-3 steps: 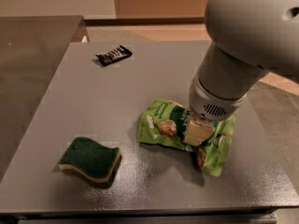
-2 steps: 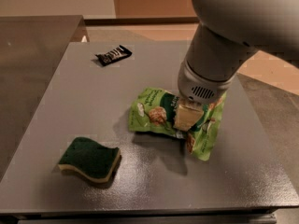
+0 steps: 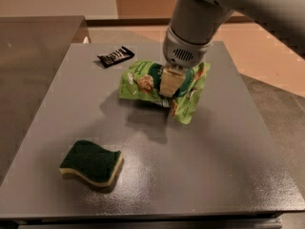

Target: Move green rice chip bag near rxbar chocolate

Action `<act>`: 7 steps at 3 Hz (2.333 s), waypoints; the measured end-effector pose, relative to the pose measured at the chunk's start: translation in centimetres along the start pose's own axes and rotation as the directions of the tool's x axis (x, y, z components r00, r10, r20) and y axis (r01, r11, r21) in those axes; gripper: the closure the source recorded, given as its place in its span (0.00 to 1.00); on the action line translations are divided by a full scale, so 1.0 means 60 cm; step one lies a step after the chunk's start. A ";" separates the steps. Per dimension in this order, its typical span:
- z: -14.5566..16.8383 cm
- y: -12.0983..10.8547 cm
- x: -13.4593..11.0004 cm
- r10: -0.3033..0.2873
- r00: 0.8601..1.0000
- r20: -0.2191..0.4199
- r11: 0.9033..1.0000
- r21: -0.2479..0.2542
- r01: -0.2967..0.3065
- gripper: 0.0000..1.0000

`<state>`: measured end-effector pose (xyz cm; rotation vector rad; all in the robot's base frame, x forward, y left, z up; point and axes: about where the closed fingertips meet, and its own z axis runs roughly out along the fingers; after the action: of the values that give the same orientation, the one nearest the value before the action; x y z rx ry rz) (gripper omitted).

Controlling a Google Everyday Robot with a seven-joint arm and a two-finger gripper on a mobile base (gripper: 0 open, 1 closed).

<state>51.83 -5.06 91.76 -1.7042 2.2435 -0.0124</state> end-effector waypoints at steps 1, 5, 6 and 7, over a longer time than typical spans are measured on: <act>0.018 -0.071 -0.033 0.023 1.000 0.007 0.999 0.022 -0.023 1.00; 0.091 -0.236 -0.133 0.068 0.996 0.065 0.995 0.066 -0.072 0.59; 0.108 -0.257 -0.132 0.075 0.996 0.043 0.994 0.082 -0.078 0.36; 0.107 -0.275 -0.120 0.073 0.997 0.030 0.991 0.107 -0.076 0.12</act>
Offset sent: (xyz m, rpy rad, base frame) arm 0.1403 0.0149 0.0062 0.0285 -0.0513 -0.0998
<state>70.67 -1.83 90.74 -1.5555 2.2437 -0.0922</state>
